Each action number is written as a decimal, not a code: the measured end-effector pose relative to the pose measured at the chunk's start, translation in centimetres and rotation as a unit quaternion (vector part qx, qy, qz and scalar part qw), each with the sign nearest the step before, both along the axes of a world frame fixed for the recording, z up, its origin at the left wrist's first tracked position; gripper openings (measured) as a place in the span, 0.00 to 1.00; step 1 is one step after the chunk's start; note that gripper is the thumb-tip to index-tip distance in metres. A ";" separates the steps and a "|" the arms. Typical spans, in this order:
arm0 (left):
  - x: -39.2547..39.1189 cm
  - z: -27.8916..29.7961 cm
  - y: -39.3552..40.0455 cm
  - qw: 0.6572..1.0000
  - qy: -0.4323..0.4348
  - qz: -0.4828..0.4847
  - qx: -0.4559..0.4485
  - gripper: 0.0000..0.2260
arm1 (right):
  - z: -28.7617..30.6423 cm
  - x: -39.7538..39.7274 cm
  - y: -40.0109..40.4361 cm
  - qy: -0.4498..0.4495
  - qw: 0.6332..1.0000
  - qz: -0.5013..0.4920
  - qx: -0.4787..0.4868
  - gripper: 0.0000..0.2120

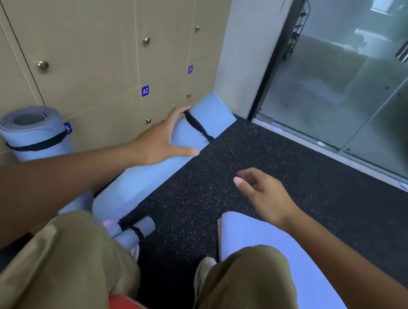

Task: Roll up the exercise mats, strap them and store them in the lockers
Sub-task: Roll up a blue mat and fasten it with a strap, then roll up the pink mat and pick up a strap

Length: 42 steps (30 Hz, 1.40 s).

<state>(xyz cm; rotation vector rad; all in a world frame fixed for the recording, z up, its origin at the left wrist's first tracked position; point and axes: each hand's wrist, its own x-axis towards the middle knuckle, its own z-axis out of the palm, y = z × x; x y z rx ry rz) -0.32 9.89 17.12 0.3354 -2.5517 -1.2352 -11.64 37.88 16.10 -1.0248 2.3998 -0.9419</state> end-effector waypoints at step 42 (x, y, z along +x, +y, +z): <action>-2.9 -27.5 -13.2 0.923 -0.372 -0.036 -0.086 0.23 | -25.9 -16.7 -11.5 -0.015 0.952 0.092 0.293 0.14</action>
